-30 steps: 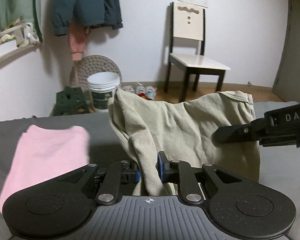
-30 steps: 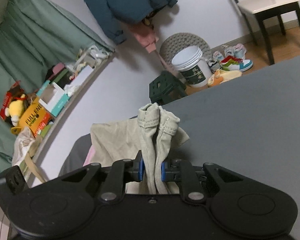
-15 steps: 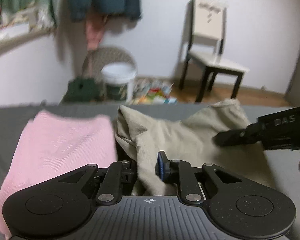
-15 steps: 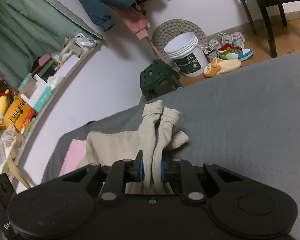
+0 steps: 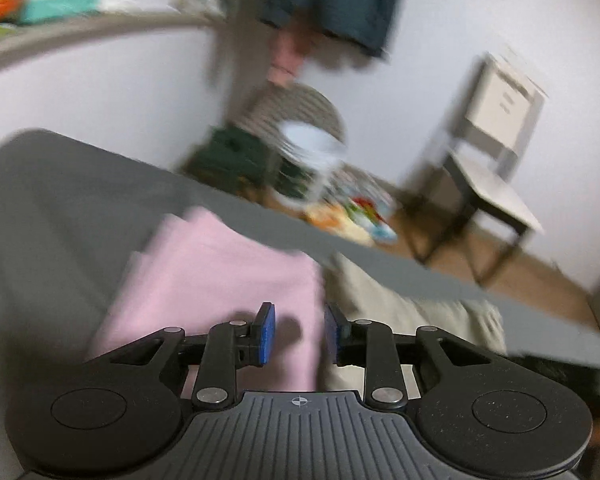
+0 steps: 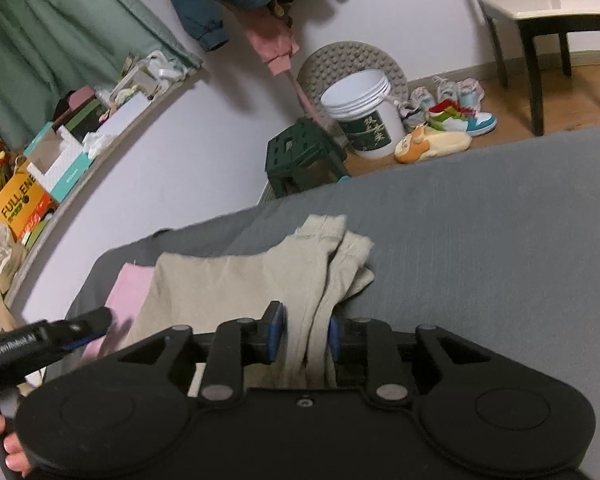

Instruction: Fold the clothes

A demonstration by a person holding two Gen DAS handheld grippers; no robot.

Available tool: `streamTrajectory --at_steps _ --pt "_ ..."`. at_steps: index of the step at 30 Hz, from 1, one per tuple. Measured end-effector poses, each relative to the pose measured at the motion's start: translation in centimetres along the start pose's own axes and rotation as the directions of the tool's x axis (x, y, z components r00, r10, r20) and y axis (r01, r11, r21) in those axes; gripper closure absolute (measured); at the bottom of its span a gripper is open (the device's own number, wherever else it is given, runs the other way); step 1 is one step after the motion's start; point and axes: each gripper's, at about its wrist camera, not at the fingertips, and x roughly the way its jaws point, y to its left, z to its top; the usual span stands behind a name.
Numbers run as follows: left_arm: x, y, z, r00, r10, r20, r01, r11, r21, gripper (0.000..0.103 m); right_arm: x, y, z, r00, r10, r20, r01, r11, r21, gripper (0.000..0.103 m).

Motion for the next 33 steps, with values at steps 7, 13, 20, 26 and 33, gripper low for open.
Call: streamTrajectory --at_steps 7,13,20,26,33 --pt "2.3 2.7 -0.9 0.99 -0.125 -0.06 0.108 0.968 -0.227 0.072 -1.4 7.7 -0.6 0.983 0.184 -0.006 -0.168 0.882 -0.44 0.072" --pt "4.5 3.8 -2.8 0.994 -0.072 -0.084 0.052 0.974 -0.218 0.073 2.2 14.2 -3.7 0.965 0.18 -0.188 -0.256 0.518 -0.816 0.059" --pt "4.8 4.7 -2.7 0.996 -0.037 -0.084 0.015 0.97 -0.245 0.073 6.7 14.8 -2.5 0.884 0.117 -0.452 -0.46 0.383 -0.801 0.039" --pt "3.6 4.6 -2.3 0.995 -0.065 -0.071 0.047 0.973 -0.226 0.072 7.5 14.9 -2.8 0.875 0.074 -0.479 -0.473 0.344 -0.811 0.03" --pt "2.0 5.7 -1.9 0.994 -0.112 0.005 0.108 0.945 -0.308 0.072 6.6 14.5 -0.5 0.893 0.134 -0.429 -0.448 0.361 -0.818 0.029"
